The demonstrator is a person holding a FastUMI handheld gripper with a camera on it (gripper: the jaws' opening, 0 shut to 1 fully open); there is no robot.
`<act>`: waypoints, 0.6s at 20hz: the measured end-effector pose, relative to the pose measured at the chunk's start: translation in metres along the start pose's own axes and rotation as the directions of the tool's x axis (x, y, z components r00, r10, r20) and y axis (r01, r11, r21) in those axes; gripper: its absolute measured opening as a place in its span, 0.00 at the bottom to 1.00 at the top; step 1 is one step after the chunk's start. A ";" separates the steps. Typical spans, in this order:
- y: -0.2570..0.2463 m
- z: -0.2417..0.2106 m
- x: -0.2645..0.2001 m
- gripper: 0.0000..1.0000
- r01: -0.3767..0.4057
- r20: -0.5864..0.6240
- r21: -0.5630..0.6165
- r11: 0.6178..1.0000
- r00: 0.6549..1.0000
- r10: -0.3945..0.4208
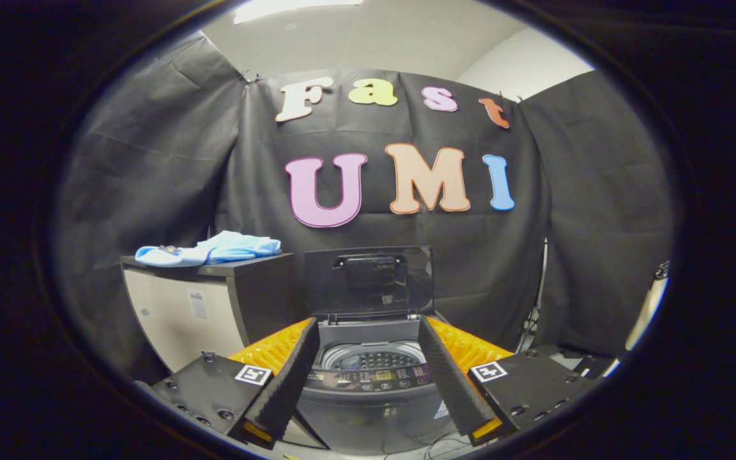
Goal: Put the clothes into the washing machine and then close the washing machine lid.
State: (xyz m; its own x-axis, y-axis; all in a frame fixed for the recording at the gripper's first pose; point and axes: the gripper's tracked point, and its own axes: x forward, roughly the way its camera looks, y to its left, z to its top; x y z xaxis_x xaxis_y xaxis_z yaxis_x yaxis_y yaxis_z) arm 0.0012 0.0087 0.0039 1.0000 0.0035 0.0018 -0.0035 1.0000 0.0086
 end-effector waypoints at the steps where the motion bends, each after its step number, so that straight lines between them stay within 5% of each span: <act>1: 0.001 0.002 0.000 0.97 0.000 0.001 -0.001 1.000 1.000 0.000; 12: 0.011 0.011 -0.004 0.97 -0.002 0.023 -0.037 0.999 1.000 0.003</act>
State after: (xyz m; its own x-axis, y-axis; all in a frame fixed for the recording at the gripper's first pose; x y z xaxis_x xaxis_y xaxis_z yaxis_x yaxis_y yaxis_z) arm -0.0025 0.0198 0.0151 0.9997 0.0063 0.0248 -0.0056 0.9996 -0.0281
